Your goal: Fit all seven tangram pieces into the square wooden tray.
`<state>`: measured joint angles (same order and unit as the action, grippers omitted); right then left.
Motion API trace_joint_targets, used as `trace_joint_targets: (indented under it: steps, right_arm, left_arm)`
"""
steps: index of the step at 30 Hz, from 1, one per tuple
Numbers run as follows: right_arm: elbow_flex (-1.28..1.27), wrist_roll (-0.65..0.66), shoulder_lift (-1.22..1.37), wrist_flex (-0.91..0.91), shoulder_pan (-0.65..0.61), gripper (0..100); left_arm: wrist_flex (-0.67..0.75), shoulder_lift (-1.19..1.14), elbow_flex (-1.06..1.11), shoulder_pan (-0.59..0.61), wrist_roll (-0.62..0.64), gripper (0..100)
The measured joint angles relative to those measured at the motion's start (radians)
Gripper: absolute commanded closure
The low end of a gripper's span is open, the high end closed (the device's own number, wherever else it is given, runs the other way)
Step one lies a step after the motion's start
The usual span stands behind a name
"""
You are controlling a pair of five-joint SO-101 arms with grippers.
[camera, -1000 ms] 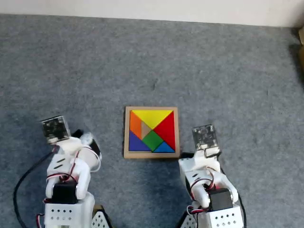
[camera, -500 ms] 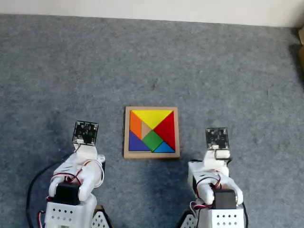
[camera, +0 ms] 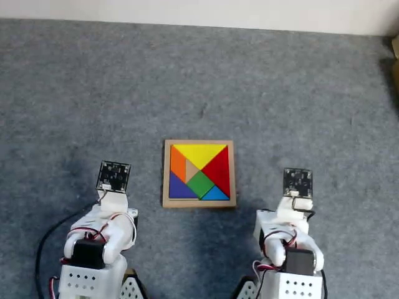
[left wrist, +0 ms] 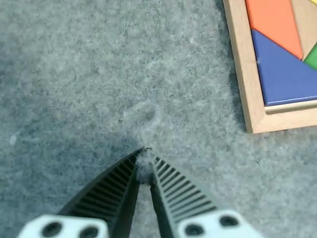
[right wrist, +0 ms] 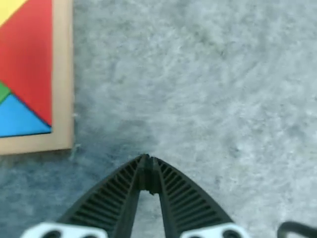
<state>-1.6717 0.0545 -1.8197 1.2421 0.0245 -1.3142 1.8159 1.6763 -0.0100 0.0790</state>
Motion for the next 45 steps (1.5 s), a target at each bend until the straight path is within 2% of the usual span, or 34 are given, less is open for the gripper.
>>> trace_joint_targets:
  steps: [45]
  right_arm:
    - [0.0,0.0,0.0,0.0,0.017,99.3]
  left_arm:
    - [0.0,0.0,0.0,0.0,0.0,100]
